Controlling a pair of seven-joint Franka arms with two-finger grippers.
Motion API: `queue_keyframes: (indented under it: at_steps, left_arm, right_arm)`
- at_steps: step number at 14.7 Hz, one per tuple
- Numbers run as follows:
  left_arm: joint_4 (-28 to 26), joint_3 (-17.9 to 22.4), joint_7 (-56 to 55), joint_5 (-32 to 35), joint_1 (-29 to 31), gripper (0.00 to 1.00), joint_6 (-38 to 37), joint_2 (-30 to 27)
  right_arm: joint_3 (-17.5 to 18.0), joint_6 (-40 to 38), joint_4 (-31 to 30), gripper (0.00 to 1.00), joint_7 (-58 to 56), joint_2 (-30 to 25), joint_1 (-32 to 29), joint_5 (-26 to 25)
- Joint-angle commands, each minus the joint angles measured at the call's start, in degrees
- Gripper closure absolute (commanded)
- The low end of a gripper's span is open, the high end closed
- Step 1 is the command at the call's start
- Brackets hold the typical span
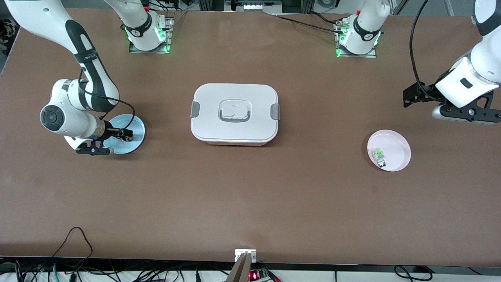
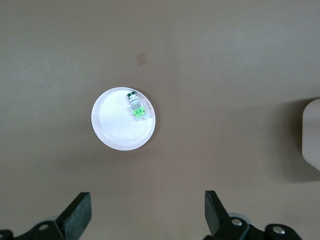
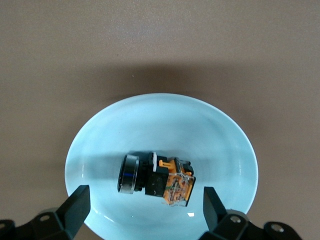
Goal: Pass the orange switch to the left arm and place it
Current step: 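Lower the right gripper and close it on the orange switch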
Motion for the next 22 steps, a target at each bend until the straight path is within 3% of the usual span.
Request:
queue_keyframes:
  at_steps: [1, 6, 22]
  left_arm:
    - [0.8, -0.1, 0.3, 1.19, -0.05, 0.0, -1.13, -0.38]
    - [0.8, -0.1, 0.21, 1.19, -0.14, 0.0, -1.13, -0.38]
    - [0.8, -0.1, 0.3, 1.19, -0.05, 0.0, -1.22, -0.38]
  right_arm:
    - [0.23, 1.67, -0.99, 0.0, 0.86, 0.31, 0.12, 0.52]
    - [0.49, 4.21, -3.62, 0.0, 0.78, 0.31, 0.12, 0.25]
    - [0.49, 7.03, -3.28, 0.0, 1.74, 1.45, -1.91, 0.6]
